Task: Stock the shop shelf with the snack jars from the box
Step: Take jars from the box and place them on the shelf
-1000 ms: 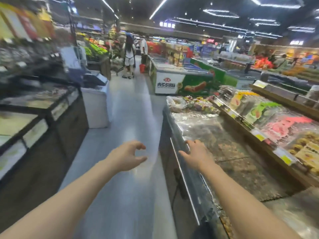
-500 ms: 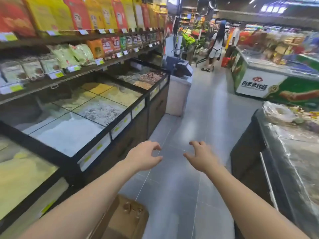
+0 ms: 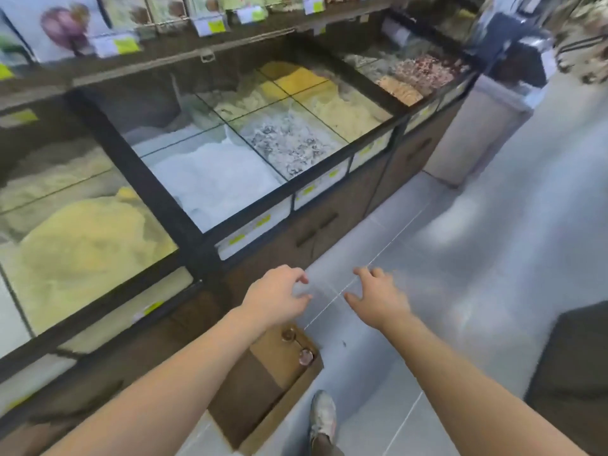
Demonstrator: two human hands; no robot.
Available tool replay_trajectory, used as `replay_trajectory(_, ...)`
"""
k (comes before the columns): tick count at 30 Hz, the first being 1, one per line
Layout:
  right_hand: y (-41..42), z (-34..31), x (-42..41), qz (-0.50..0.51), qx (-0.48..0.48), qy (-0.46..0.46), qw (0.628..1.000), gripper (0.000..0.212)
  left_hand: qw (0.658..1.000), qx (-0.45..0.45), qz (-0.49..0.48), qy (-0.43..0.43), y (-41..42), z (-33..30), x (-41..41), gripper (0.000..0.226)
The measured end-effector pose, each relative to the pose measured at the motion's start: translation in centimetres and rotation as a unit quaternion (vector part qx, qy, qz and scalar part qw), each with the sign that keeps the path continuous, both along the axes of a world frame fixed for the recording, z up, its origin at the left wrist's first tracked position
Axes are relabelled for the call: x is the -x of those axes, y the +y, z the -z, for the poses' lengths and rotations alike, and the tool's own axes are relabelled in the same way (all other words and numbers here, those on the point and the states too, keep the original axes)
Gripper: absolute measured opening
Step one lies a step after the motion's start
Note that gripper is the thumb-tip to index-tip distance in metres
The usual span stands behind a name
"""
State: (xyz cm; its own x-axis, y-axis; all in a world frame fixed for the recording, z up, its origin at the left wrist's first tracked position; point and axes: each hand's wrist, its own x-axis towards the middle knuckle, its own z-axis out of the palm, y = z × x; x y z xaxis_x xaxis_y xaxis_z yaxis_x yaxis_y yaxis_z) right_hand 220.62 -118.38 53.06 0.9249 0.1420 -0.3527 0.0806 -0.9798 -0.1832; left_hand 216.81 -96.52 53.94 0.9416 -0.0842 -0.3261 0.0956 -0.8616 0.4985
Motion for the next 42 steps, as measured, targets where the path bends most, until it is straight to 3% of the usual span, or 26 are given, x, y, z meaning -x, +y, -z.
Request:
replay_trajectory(7,2.5,12.0,-6.6,-0.043,0.012,0.061,0.997,0.058,0.987,-0.008,-0.103,0.119,-0.6,12.6,-6.0,0.037)
replay_trajectory(12,3.0,22.0,-7.1,-0.064,0.013,0.112,0.992,0.054,0.980,-0.012,-0.131,0.149,-1.7,23.1,-7.7,0.036)
replay_trajectory(22,3.9,50.5,-3.5,-0.010,0.021,0.191,0.981,0.044,0.961,-0.020,-0.137,0.239,-1.3,52.6,-4.2,0.033)
replay_trajectory(27,5.5,62.4,0.1,-0.087,-0.030,0.219,0.971,0.051,0.955,-0.039,-0.118,0.268,-1.4,65.5,-1.5,0.041)
replay_trajectory(30,6.3,67.5,1.2,-0.100,-0.015,0.211,0.972,0.061,0.962,-0.057,-0.111,0.242,-1.4,71.4,-1.3,0.057)
replay_trajectory(33,6.8,71.5,0.8,-0.092,0.065,0.204,0.972,0.069,0.967,-0.059,-0.134,0.206,-1.6,75.9,-2.5,0.074)
replay_trajectory(37,7.0,75.2,-0.1,-0.156,0.145,0.210,0.954,0.072,0.976,-0.048,-0.127,0.168,-1.8,79.6,-5.2,0.092)
replay_trajectory(40,7.2,76.6,-0.1,-0.218,0.197,0.205,0.933,0.071,0.984,-0.050,-0.093,0.142,-1.4,81.3,-6.2,0.095)
replay_trajectory(42,7.7,77.0,-0.1,-0.248,0.219,0.208,0.921,0.066,0.986,-0.036,-0.108,0.119,-1.1,81.9,-6.3,0.086)
